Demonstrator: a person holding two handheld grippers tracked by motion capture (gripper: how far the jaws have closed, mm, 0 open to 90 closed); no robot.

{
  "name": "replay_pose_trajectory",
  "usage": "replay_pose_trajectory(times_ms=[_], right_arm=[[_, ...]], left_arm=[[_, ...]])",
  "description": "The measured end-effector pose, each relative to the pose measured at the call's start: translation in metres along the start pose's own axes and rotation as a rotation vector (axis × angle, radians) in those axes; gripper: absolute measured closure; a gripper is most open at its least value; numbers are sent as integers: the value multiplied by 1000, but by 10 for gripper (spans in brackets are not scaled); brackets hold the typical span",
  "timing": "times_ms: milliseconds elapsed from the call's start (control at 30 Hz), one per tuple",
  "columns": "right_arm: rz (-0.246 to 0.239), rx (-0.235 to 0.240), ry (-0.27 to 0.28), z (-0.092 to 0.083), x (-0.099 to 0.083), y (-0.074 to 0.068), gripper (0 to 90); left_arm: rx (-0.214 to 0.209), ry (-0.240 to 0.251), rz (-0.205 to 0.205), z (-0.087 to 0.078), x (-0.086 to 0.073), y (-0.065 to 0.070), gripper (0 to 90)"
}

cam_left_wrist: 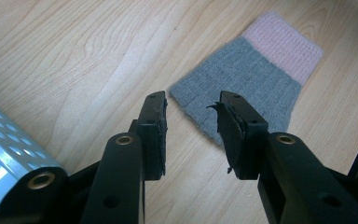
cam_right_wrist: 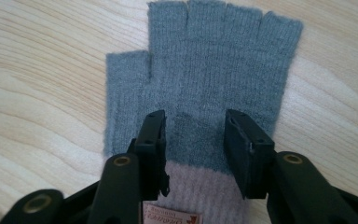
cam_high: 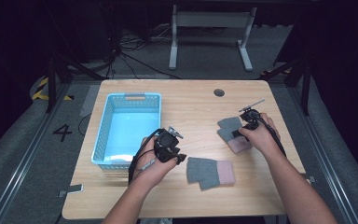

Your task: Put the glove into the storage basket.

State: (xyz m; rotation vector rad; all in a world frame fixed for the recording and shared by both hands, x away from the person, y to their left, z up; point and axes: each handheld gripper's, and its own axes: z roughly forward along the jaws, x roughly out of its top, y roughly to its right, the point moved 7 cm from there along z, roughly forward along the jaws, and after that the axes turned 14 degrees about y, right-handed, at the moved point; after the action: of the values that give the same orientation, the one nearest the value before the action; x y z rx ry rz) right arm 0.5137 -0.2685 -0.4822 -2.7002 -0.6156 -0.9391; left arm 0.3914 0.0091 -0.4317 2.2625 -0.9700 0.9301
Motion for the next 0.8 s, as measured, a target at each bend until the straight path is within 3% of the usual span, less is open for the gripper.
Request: replay_pose_trajectory(times_ms=[300,533,800], right_arm=[[-31,-13,-25,10,-3,-5,577],[-27,-31,-46,11,-2,-3,686],[-13,-12,-38,9,-1,0,842]], left_arm=[[-3,-3,5,1,0,1,630],[-5,-8,9,2,-1,2,628],[-7,-5,3,1,-1,1,628]])
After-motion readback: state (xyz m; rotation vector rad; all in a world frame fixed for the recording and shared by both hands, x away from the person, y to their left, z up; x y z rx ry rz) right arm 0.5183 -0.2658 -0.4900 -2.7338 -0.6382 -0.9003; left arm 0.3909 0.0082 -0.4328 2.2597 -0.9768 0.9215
